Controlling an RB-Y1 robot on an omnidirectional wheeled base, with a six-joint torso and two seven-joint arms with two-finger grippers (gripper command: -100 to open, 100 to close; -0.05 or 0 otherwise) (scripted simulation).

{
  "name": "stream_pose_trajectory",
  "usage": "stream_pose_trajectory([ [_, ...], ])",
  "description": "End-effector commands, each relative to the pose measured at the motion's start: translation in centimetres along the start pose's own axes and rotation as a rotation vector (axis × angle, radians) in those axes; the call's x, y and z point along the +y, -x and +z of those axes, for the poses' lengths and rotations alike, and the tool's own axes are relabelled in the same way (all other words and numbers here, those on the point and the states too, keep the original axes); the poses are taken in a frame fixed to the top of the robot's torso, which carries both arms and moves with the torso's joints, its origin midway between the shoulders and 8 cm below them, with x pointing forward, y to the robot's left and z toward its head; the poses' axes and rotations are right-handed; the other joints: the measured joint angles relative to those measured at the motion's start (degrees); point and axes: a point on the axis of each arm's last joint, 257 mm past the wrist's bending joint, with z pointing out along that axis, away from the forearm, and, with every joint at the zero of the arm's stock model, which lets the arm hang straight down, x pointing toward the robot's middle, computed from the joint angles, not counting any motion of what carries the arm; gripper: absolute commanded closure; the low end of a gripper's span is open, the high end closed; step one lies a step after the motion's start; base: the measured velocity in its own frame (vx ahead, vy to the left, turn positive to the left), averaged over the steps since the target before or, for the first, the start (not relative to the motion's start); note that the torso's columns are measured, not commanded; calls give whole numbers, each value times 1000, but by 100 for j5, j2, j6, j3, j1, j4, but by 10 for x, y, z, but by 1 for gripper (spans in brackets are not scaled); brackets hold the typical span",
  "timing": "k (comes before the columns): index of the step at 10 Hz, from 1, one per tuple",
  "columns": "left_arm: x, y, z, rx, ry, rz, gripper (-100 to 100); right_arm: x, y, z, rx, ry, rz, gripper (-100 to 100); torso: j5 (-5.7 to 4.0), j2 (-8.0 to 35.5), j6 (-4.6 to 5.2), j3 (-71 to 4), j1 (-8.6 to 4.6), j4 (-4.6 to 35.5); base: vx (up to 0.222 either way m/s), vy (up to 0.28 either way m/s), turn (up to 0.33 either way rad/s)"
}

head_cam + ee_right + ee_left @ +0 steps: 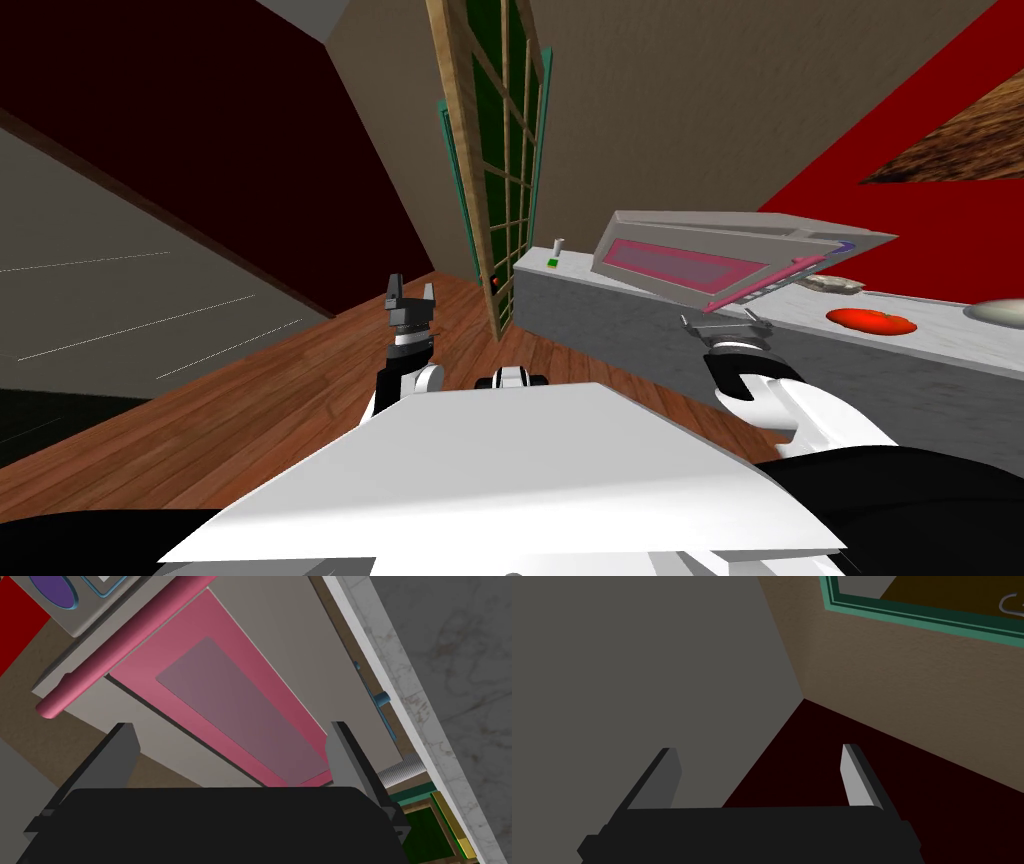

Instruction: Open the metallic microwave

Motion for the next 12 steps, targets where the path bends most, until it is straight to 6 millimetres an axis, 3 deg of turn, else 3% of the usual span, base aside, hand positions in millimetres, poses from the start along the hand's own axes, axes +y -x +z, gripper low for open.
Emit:
stream_pose_trajectory([
  [1,0,0,0,0,0,0,0,15,12,2,-30,14,-7,-100,10,-3,0,-2,32,-1,-82,-211,48],
  [4,0,0,0,0,0,0,0,40,36,2,-79,35,-13,-100,27,-20,-2,-12,88,-5,-82,-195,61],
  [12,0,0,0,0,0,0,0,97,106,0,-216,73,-26,-100,24,-15,-2,-10,76,-4,-73,-198,61],
])
